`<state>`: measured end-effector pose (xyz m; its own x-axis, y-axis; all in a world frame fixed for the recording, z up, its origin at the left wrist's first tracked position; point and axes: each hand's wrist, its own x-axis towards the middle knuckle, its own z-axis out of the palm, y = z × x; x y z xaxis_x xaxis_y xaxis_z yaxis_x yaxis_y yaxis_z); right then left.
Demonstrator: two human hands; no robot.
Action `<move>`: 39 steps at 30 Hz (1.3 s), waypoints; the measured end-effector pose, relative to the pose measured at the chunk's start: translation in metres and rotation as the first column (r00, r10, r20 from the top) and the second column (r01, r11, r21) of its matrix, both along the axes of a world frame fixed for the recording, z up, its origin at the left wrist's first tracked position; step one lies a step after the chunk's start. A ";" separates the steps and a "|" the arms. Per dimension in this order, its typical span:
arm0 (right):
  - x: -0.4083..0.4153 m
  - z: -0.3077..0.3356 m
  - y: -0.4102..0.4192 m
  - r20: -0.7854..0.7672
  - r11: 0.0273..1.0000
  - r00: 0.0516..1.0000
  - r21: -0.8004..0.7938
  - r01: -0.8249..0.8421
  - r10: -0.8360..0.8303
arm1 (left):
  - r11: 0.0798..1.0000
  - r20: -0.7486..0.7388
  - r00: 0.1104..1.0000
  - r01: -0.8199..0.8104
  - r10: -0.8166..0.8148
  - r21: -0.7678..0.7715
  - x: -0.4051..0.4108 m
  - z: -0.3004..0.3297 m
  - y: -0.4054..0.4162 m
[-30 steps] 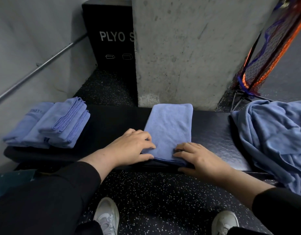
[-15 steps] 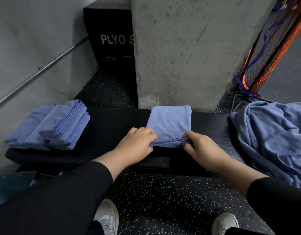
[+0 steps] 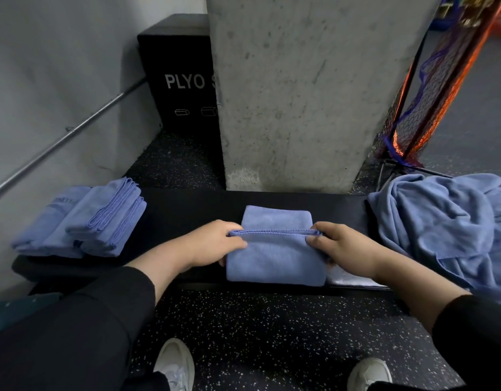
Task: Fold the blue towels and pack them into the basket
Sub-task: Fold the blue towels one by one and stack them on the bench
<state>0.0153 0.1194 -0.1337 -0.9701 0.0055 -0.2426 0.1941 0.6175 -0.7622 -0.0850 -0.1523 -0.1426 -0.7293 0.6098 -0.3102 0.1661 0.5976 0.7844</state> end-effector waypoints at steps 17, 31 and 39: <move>-0.057 -0.029 0.007 -0.012 0.938 0.963 0.224 0.263 -0.268 | 0.946 -0.318 0.906 -0.316 0.280 -0.069 -0.056 -0.028 0.062; -0.048 -0.044 -0.016 -0.532 0.830 0.835 0.523 0.193 0.141 | 0.954 -0.678 0.688 0.072 -0.258 -0.290 -0.036 -0.036 0.042; -0.028 -0.075 -0.003 0.009 0.766 0.973 0.615 -0.187 0.230 | 0.817 -0.421 0.803 0.135 -0.421 -0.560 -0.022 -0.054 0.038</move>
